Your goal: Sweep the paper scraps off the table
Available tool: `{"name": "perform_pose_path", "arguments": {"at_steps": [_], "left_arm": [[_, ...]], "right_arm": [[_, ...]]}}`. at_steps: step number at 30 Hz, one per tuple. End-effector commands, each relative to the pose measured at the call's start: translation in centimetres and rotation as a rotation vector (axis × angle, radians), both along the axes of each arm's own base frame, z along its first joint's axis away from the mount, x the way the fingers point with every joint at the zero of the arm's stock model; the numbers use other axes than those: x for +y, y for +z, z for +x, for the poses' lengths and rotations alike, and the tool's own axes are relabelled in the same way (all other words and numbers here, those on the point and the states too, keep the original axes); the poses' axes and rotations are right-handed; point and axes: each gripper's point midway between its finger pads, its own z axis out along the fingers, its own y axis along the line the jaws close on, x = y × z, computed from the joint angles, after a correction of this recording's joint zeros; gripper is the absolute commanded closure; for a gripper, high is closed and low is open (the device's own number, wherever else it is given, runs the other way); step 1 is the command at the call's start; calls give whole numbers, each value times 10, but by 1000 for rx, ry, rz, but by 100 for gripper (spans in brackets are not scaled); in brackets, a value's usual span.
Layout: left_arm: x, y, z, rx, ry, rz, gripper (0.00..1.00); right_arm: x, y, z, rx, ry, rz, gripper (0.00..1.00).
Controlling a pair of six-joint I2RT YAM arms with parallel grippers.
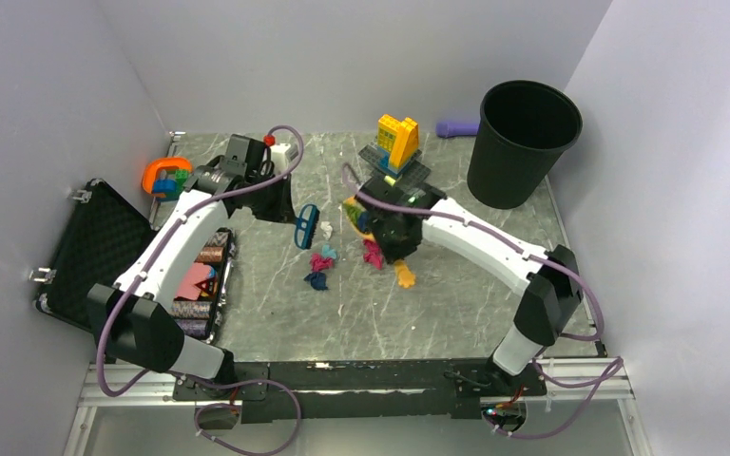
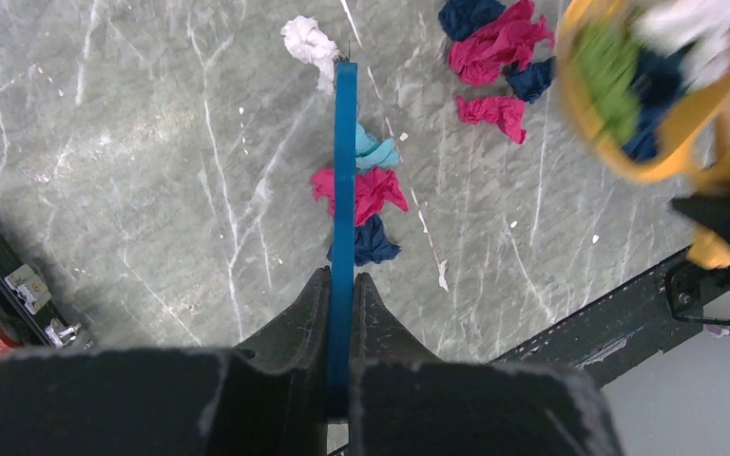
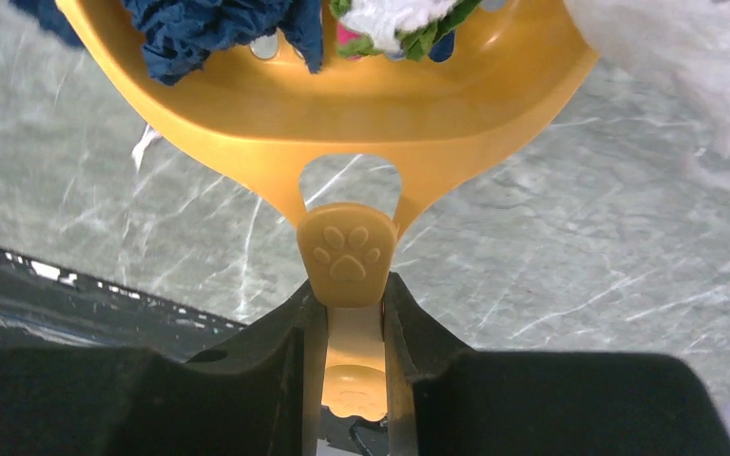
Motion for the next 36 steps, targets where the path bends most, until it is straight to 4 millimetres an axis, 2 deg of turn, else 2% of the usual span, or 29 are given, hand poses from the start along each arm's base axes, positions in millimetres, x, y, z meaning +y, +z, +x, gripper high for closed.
{"name": "perform_pose_path", "arguments": {"at_steps": [1, 5, 11, 13, 16, 21, 29, 33, 36], "left_arm": [[0, 10, -2, -58, -29, -13, 100], [4, 5, -3, -66, -18, 5, 100], [4, 0, -4, -78, -20, 0, 100], [-1, 0, -6, -76, -34, -31, 100], [-10, 0, -9, -76, -56, -81, 100], [-10, -4, -11, -79, -64, -85, 100], [-12, -4, -14, -91, -94, -89, 100], [-11, -8, -15, -86, -91, -82, 100], [-11, -10, -16, -81, -94, -83, 100]], "right_arm": [[-37, 41, 25, -29, -108, 34, 100], [-68, 68, 59, -67, -228, 91, 100], [-100, 119, 112, -139, -371, 210, 100], [-108, 142, 131, -181, -406, 268, 100], [-126, 161, 151, -200, -466, 354, 100], [-161, 185, 179, -230, -582, 582, 100], [-201, 224, 212, -294, -659, 1095, 100], [-220, 230, 215, -258, -683, 1376, 100], [-232, 236, 208, -263, -705, 1558, 100]]}}
